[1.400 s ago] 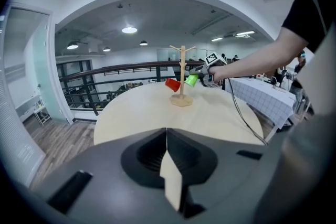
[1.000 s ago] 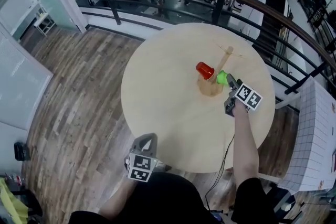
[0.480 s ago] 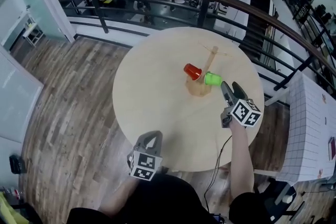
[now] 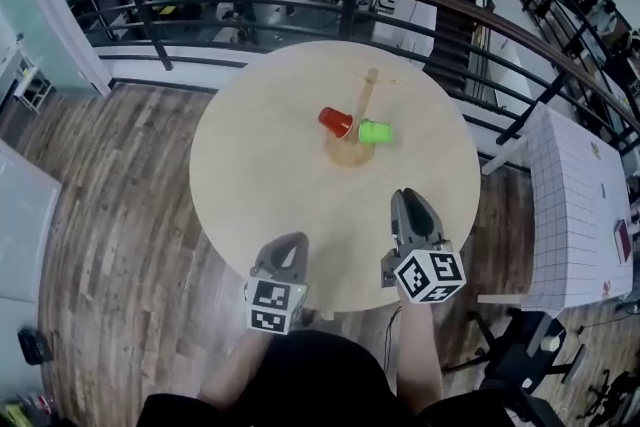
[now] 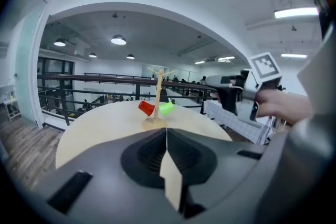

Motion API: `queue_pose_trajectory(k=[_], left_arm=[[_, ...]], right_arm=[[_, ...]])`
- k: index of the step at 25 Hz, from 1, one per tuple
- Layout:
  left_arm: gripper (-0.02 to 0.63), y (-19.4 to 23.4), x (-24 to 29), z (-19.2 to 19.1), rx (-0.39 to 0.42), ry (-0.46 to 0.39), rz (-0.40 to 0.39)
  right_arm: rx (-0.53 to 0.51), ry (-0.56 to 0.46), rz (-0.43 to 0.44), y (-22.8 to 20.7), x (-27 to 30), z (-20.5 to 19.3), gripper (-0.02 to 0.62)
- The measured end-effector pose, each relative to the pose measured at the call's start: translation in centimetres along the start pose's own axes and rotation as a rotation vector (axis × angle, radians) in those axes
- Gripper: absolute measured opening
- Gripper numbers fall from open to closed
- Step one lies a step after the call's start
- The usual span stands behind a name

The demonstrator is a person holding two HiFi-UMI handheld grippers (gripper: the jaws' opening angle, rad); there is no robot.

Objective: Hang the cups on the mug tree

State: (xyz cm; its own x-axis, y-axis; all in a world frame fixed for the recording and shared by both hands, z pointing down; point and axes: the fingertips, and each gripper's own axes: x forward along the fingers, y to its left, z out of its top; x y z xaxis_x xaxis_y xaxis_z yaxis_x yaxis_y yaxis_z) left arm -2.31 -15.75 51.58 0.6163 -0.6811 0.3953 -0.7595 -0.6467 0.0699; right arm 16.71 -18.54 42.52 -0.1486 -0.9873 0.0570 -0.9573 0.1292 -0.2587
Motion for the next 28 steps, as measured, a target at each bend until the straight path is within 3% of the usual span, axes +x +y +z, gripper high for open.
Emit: queue_pose_trajectory(k=[2, 6, 11, 16, 23, 28], left_arm=[[0.014, -0.6, 0.3, 0.4, -0.030, -0.018, -0.012], [0.014, -2.2, 0.7, 0.0, -0.069, -0.035, -0.047], [0.014, -4.4, 0.3, -1.9, -0.085, -0.042, -0.058], [0.014, -3.5, -0.3, -0.7, -0.083, -0.044, -0.051], [0.014, -6.7, -0.1, -0.1, -0.045, -0.053, -0.096], [0.014, -7.0, -0.4, 0.2, -0.042, -0.064, -0.084]], right_arm=[[0.020, 0.022, -0.018, 0.7, -1.6, -1.5, 0.048], [0.004, 0.081, -0.043, 1.6, -4.2, -4.3, 0.024], [0.000, 0.084, -0.040, 1.4, -7.1, -6.1, 0.011], [-0.008, 0.103, 0.007, 3.4, -6.4, -6.1, 0.009], [-0.016, 0.107, 0.031, 3.3, -7.2, -6.1, 0.009], [-0.052, 0.113, 0.036, 3.2, -7.4, -6.2, 0.009]])
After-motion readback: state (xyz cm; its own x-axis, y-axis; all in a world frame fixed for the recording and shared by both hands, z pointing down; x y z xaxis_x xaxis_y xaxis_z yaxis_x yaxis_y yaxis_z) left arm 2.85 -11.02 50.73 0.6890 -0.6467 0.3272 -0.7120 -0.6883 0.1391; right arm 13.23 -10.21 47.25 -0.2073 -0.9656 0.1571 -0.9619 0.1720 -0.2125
